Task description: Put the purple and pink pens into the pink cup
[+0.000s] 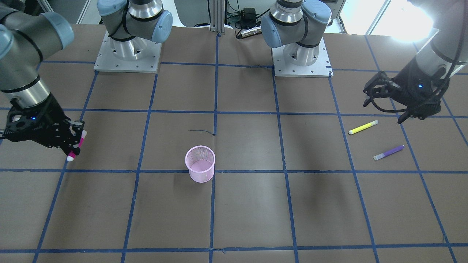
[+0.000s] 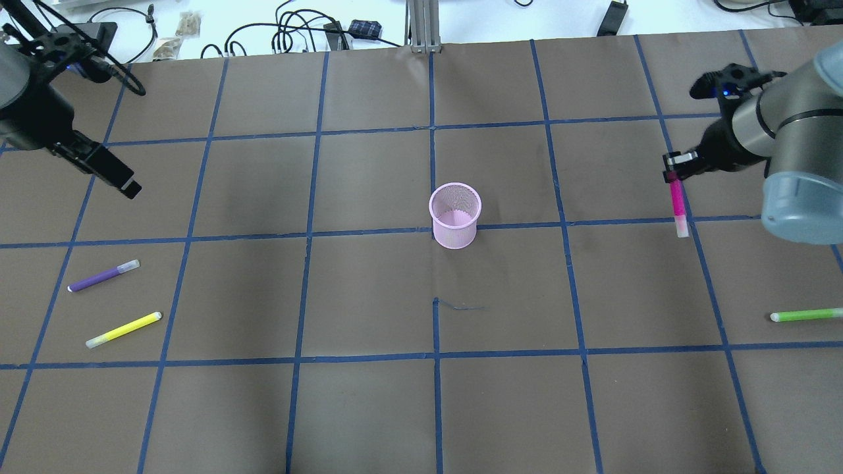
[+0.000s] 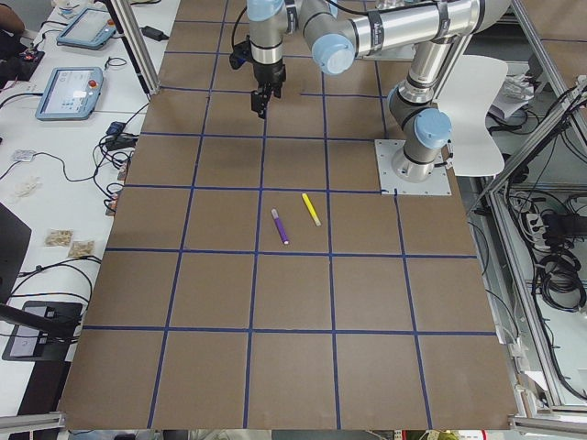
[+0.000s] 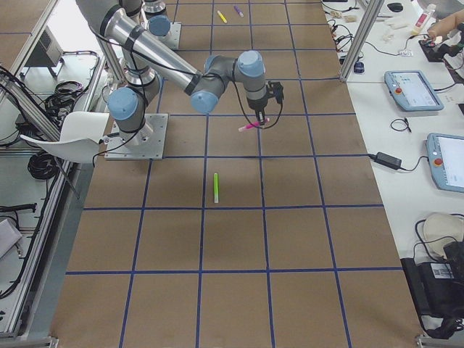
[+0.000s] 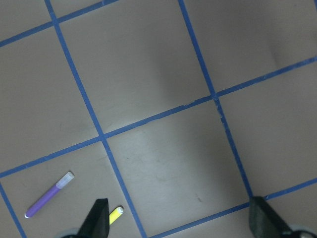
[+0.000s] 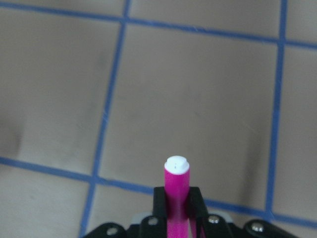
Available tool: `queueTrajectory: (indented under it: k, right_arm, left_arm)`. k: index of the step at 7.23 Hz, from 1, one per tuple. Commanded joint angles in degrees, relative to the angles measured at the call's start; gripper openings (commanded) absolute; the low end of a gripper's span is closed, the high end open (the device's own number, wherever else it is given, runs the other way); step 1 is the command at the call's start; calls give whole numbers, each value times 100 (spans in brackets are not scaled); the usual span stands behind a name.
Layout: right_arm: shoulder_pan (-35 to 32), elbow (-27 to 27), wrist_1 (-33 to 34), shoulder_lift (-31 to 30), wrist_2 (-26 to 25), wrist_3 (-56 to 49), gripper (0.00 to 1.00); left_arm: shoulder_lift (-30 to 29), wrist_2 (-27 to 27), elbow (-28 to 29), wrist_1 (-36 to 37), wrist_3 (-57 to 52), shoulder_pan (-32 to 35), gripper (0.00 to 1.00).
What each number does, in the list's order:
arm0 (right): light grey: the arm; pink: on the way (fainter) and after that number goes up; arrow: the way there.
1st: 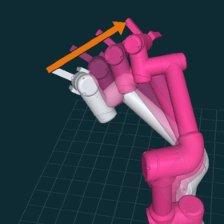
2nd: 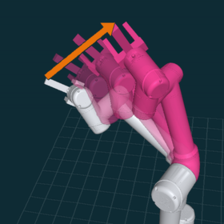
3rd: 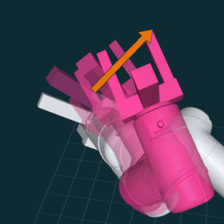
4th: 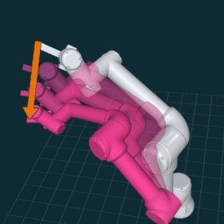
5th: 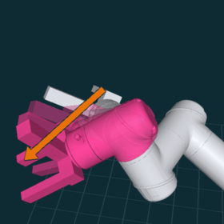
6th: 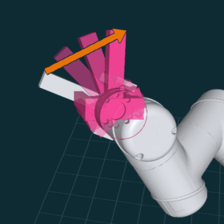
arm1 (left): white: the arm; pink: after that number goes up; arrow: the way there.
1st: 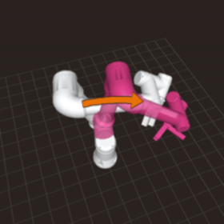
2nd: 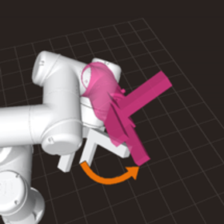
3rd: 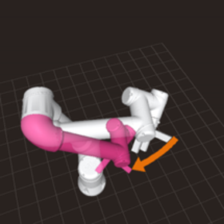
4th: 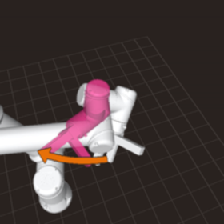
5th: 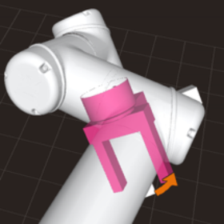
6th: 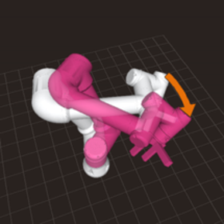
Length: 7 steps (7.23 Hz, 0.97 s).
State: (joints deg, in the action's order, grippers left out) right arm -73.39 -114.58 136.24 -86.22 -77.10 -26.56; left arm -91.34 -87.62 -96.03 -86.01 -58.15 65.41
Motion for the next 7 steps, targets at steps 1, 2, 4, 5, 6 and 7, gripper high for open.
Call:
queueTrajectory:
  k: [1,2,4,5,6,7]
  right_arm:
    - [-1172,24,1585,-44,389,839,0]
    - [-1630,24,2216,8,337,1280,0]
    - [-2299,6,3683,577,66,2064,0]
    - [-2625,15,4221,928,-310,2119,0]
    - [-2889,15,4705,1262,-758,2424,0]
    - [-3083,24,4788,1396,-928,2567,0]
  left_arm:
    - [-303,612,-372,75,-2077,-1086,100]
    - [-531,798,-417,67,-2930,-1457,100]
    - [-1163,878,-452,592,-4802,-1986,100]
    - [-1462,1113,-530,820,-5838,-2284,100]
    - [-1717,1386,-644,979,-5987,-2609,100]
    - [-1990,1615,-663,1024,-6311,-2864,100]
